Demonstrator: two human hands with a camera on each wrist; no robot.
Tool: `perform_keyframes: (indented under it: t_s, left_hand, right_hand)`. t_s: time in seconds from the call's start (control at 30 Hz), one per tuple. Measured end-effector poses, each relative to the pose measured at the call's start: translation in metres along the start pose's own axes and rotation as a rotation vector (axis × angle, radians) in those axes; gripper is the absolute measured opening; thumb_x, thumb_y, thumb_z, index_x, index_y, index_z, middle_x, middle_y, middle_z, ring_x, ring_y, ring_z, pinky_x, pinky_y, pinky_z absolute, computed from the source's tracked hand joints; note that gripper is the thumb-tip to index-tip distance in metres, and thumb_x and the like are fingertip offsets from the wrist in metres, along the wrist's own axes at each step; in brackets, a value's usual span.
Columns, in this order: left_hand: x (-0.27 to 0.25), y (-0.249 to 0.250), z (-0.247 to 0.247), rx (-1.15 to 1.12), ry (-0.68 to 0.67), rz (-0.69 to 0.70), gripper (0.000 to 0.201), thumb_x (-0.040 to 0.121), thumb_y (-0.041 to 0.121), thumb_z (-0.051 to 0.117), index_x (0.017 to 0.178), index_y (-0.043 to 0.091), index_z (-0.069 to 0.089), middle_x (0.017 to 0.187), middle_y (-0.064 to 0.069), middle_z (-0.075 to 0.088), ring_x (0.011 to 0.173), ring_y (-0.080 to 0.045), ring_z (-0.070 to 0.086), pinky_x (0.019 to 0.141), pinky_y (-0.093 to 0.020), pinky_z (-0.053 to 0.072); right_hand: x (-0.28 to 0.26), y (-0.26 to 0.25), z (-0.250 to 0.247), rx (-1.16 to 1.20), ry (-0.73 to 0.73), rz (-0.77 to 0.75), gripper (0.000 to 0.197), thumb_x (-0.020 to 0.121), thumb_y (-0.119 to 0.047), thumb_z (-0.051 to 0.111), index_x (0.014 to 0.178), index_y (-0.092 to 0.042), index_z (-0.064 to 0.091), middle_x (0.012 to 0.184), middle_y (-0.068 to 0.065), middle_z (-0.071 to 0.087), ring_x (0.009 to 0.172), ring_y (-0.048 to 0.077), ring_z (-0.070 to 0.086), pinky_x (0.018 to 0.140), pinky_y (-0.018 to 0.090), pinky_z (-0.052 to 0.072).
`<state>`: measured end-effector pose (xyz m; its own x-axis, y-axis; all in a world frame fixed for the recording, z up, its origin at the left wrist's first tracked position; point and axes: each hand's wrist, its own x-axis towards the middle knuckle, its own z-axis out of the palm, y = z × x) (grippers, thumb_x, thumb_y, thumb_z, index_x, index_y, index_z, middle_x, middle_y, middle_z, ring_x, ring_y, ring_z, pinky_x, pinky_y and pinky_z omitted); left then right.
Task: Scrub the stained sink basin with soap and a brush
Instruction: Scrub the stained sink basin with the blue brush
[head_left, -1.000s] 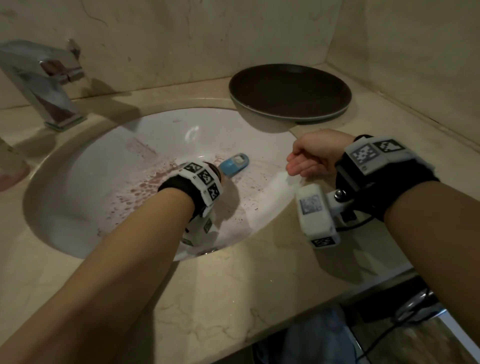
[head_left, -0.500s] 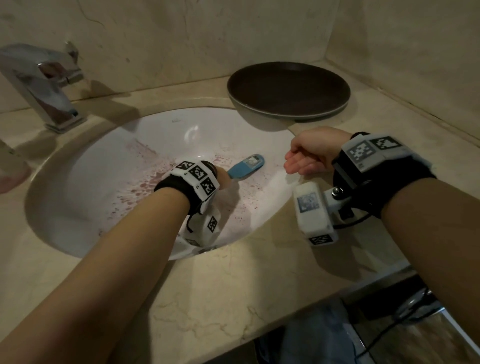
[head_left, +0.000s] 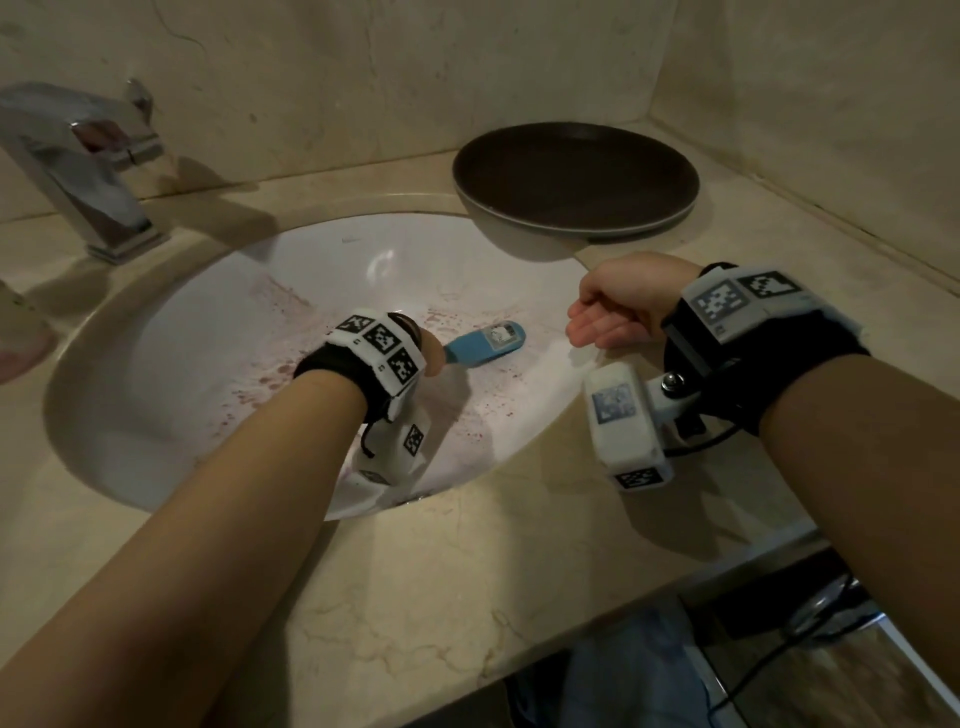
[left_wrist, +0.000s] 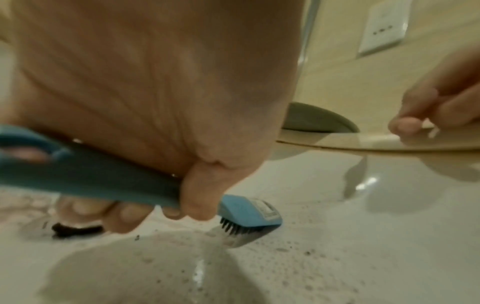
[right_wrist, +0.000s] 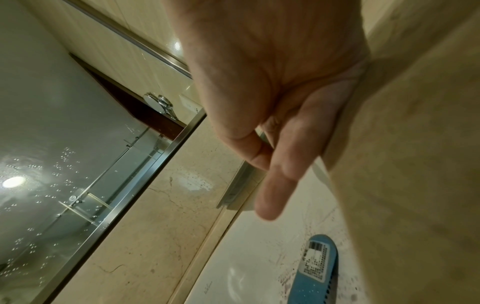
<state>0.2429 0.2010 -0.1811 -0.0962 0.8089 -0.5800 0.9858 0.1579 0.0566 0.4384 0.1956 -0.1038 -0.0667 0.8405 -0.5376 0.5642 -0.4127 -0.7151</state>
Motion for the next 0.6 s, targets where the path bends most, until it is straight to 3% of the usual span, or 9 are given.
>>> perform_keyframes:
  t_s: [0.07,0.1,0.17,0.23,0.33,0.4,0.47,0.5,0.6]
  left_hand:
    - [-0.002,0.001,0.001,0.053,0.04,0.042,0.03,0.097,0.013,0.042,0.119,0.001,0.058,0.085,-0.002,0.044,0.089,-0.018,0.038,0.073,-0.024,0.032]
    - [-0.006,0.005,0.0,0.016,0.001,0.058,0.035,0.097,0.013,0.042,0.127,0.001,0.053,0.084,-0.001,0.045,0.087,-0.017,0.041,0.074,-0.023,0.033]
    - [-0.013,0.012,0.0,-0.163,-0.192,0.06,0.029,0.098,0.012,0.04,0.124,0.009,0.051,0.075,-0.001,0.044,0.07,-0.015,0.043,0.065,-0.023,0.036]
    - [-0.019,0.015,0.001,-0.307,-0.326,-0.008,0.011,0.097,0.012,0.039,0.104,0.011,0.046,0.067,-0.005,0.039,0.06,-0.015,0.037,0.06,-0.026,0.032]
    - [-0.018,0.007,0.0,-0.22,-0.132,-0.05,0.017,0.094,0.016,0.047,0.078,0.011,0.053,0.068,-0.002,0.042,0.07,-0.018,0.044,0.07,-0.027,0.038]
    - [-0.022,-0.004,0.0,0.059,0.07,-0.05,0.017,0.093,0.019,0.05,0.102,0.011,0.062,0.081,0.0,0.053,0.089,-0.02,0.052,0.081,-0.026,0.042]
    - [-0.032,-0.016,0.0,0.314,0.241,-0.073,0.033,0.09,0.02,0.052,0.122,0.013,0.051,0.108,-0.007,0.059,0.102,-0.026,0.057,0.082,-0.031,0.048]
    - [-0.043,-0.018,-0.002,0.336,0.251,-0.109,0.035,0.09,0.018,0.052,0.124,0.017,0.047,0.113,-0.011,0.058,0.104,-0.029,0.057,0.08,-0.033,0.048]
    - [-0.059,-0.031,-0.009,0.407,0.231,-0.182,0.039,0.086,0.018,0.054,0.125,0.01,0.051,0.114,-0.014,0.058,0.102,-0.029,0.058,0.079,-0.031,0.049]
  right_hand:
    - [0.001,0.0,0.0,-0.008,0.004,0.003,0.033,0.097,-0.013,0.035,0.073,-0.003,0.056,0.039,0.002,0.062,0.031,0.005,0.058,0.029,0.012,0.041]
    - [0.001,0.0,0.0,-0.011,0.003,0.002,0.033,0.097,-0.014,0.035,0.073,-0.004,0.056,0.039,0.001,0.062,0.031,0.005,0.058,0.029,0.012,0.042]
    - [0.002,0.0,0.0,-0.013,0.001,0.003,0.034,0.097,-0.014,0.035,0.073,-0.004,0.055,0.038,0.001,0.061,0.031,0.005,0.058,0.029,0.012,0.042]
    - [0.001,-0.001,0.0,-0.011,0.002,0.004,0.034,0.098,-0.013,0.035,0.072,-0.004,0.055,0.038,0.001,0.061,0.03,0.005,0.057,0.029,0.012,0.042]
    - [0.0,0.001,-0.002,0.013,-0.003,-0.01,0.033,0.097,-0.013,0.035,0.073,-0.004,0.055,0.038,0.001,0.061,0.031,0.005,0.058,0.028,0.012,0.04]
    - [0.0,0.002,-0.002,0.031,-0.015,-0.018,0.033,0.098,-0.012,0.033,0.073,-0.003,0.054,0.037,0.001,0.06,0.031,0.005,0.058,0.028,0.012,0.039]
    - [-0.002,0.003,-0.001,0.038,-0.022,-0.026,0.034,0.098,-0.011,0.032,0.073,-0.002,0.053,0.036,0.0,0.059,0.029,0.004,0.057,0.027,0.011,0.038]
    - [-0.002,0.003,0.0,0.042,-0.022,-0.032,0.034,0.098,-0.011,0.031,0.073,-0.002,0.053,0.035,0.0,0.059,0.029,0.004,0.056,0.027,0.011,0.037]
    - [-0.002,0.004,-0.001,0.05,-0.018,-0.048,0.033,0.097,-0.01,0.032,0.073,-0.001,0.053,0.035,0.001,0.059,0.029,0.004,0.056,0.027,0.011,0.038]
